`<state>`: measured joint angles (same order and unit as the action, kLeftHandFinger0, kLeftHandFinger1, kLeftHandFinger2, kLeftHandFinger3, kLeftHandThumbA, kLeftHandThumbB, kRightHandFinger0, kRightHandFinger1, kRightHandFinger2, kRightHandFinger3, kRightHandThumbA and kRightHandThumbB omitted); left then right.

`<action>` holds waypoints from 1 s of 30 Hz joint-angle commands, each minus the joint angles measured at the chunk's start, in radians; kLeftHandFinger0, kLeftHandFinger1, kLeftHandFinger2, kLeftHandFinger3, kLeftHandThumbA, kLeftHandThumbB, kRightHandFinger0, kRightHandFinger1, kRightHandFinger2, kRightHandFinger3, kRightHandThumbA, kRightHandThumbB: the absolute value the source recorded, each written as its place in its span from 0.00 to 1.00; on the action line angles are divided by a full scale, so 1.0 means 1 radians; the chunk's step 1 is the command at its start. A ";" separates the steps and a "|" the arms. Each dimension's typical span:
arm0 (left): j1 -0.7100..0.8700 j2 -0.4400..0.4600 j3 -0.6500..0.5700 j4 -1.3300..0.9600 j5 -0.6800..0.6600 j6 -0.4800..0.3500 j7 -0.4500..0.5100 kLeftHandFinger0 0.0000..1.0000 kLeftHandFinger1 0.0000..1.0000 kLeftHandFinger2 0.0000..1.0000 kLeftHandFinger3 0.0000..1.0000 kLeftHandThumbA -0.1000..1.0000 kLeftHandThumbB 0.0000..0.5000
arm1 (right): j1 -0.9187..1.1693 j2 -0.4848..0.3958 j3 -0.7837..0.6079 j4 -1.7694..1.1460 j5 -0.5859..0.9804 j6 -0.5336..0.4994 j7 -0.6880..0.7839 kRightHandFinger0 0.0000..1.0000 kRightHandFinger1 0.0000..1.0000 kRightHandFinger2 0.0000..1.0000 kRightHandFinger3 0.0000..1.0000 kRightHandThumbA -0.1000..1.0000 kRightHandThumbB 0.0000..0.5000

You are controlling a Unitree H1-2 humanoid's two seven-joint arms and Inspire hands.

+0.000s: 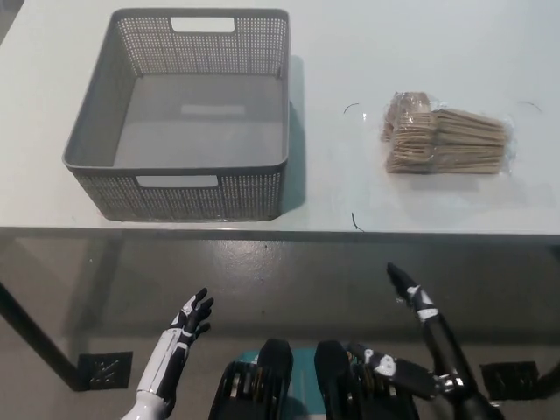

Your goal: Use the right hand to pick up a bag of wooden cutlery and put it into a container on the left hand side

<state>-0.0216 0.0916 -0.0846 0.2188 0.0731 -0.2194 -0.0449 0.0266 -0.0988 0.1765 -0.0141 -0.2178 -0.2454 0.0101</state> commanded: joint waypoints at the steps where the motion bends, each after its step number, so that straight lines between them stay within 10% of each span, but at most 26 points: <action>1: -0.033 0.015 0.008 -0.015 -0.009 -0.027 -0.016 1.00 1.00 1.00 1.00 1.00 0.39 | 0.004 -0.049 -0.023 -0.153 -0.039 0.062 0.032 1.00 1.00 1.00 1.00 0.94 0.83; 4: -0.033 0.014 0.009 -0.014 -0.008 -0.025 -0.014 1.00 1.00 1.00 1.00 1.00 0.35 | -0.012 -0.102 -0.049 -0.262 -0.102 0.168 0.054 1.00 1.00 1.00 1.00 0.92 0.97; 16: -0.059 0.030 0.012 -0.021 0.004 -0.014 -0.018 1.00 1.00 1.00 1.00 1.00 0.37 | -0.263 -0.283 -0.135 -0.332 -0.186 0.355 0.135 1.00 1.00 1.00 1.00 0.92 1.00; 26: -0.080 0.053 0.009 -0.050 0.024 0.027 -0.025 1.00 1.00 1.00 1.00 1.00 0.37 | -0.535 -0.437 -0.132 -0.288 -0.191 0.557 0.260 1.00 1.00 1.00 1.00 0.65 1.00; 29: -0.082 0.055 0.010 -0.051 0.021 0.029 -0.027 1.00 1.00 1.00 1.00 1.00 0.34 | -0.599 -0.458 -0.117 -0.206 -0.196 0.524 0.254 1.00 1.00 1.00 1.00 0.71 0.61; 30: -0.083 0.055 0.010 -0.053 0.022 0.030 -0.024 1.00 1.00 1.00 1.00 1.00 0.34 | -0.617 -0.454 -0.123 -0.187 -0.180 0.511 0.246 1.00 1.00 1.00 1.00 0.44 0.46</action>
<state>-0.0845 0.1302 -0.0793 0.2016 0.0856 -0.1977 -0.0602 -0.5138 -0.5266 0.0622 -0.2335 -0.3950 0.2342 0.2244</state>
